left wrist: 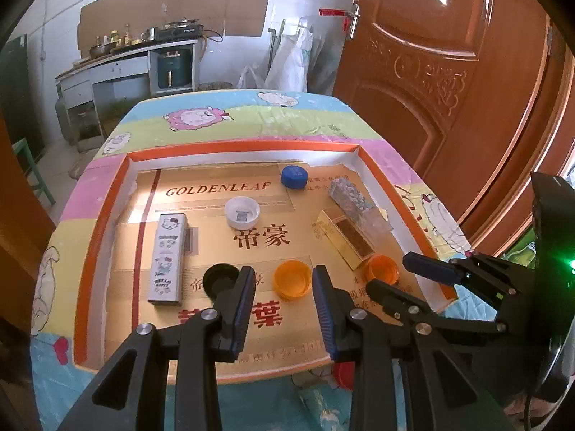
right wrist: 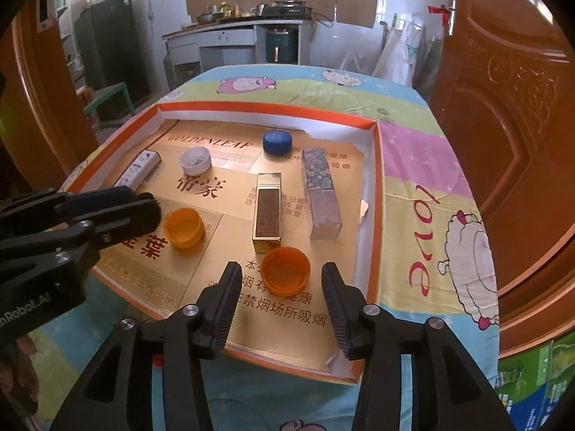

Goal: Organize rigid objects
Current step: 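Carry both orange caps into the tray and open both tools to release them, then withdraw both open tools from the tray toward the red cap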

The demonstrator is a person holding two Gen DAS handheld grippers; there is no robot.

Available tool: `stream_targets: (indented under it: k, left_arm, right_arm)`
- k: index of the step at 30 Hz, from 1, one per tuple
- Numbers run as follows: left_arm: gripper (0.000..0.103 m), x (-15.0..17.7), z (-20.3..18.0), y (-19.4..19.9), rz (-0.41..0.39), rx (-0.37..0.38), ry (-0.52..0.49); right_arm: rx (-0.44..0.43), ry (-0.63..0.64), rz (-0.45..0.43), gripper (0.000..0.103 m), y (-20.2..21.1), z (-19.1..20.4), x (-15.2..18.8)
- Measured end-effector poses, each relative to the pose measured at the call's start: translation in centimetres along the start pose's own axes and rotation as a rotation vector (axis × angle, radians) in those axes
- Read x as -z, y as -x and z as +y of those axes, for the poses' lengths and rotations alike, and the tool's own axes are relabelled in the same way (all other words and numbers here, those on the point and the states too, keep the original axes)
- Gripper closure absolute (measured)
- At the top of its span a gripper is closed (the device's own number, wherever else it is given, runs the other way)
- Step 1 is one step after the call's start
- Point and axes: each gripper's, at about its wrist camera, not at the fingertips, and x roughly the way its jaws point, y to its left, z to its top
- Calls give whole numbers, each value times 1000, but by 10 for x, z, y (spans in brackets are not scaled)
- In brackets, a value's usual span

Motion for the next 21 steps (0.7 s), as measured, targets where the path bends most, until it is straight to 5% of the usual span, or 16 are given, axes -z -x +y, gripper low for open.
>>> stream_targets:
  k: [21]
  left_arm:
    - [70,31,-3,52,-57,11,20]
  right_arm:
    - [-20,-59,-72,55,58,7,31]
